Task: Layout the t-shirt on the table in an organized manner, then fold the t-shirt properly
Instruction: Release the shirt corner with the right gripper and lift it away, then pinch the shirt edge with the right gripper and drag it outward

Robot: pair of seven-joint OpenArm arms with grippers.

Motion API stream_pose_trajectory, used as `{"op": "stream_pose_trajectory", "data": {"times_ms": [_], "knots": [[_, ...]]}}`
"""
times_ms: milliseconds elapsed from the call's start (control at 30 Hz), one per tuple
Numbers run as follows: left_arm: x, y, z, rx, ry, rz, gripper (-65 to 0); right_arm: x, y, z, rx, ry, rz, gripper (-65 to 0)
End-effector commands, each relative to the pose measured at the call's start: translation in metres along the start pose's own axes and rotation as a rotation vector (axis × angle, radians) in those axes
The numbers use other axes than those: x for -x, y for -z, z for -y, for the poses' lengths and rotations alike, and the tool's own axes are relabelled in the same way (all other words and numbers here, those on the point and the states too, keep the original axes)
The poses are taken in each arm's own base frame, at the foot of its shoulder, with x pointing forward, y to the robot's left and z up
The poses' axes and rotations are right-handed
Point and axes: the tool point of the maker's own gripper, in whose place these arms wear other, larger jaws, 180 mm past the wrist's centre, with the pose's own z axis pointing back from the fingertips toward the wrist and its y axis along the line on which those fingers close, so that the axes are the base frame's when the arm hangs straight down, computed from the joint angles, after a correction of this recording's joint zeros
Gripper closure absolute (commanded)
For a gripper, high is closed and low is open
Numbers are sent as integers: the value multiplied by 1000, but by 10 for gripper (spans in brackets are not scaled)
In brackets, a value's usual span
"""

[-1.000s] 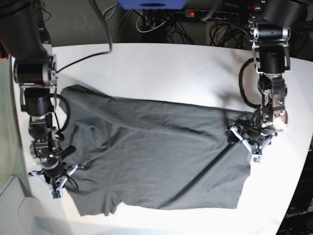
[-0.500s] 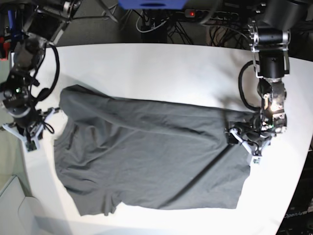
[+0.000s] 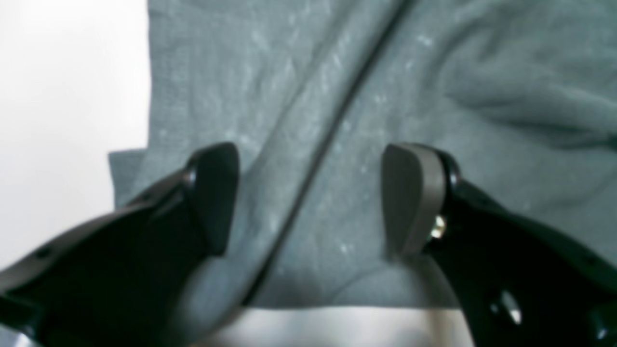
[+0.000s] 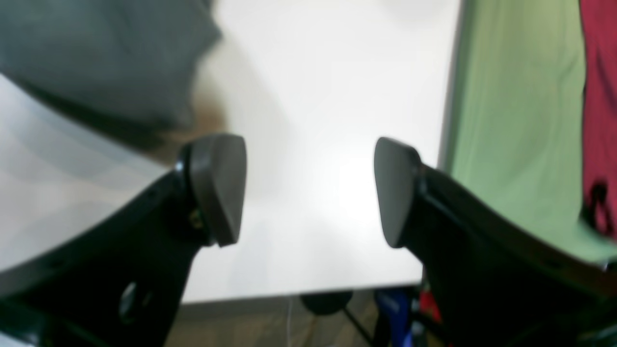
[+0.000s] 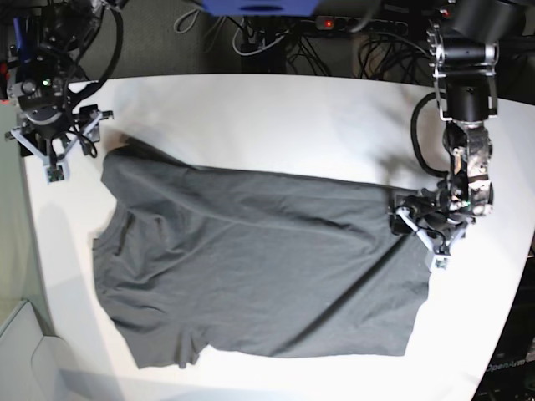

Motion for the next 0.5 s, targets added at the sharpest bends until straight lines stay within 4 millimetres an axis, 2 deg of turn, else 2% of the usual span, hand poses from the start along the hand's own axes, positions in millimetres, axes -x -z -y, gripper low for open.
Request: {"op": "stream_pose_trajectory", "data": {"times_ms": [0, 67, 200, 333, 467], "knots": [[-25, -6, -7, -10, 7, 65, -457, -15, -4, 6, 18, 8, 60, -418], [-21, -6, -7, -11, 8, 56, -457, -3, -6, 6, 20, 22, 33, -418], [-12, -6, -7, -13, 11, 46, -457, 11, -6, -9, -13, 38, 3, -418], [-20, -12, -5, -14, 28, 67, -457, 14, -5, -23, -41, 70, -1, -418], [-25, -16, -3, -16, 41, 85, -457, 8, -3, -36, -74, 56, 11, -418]]}}
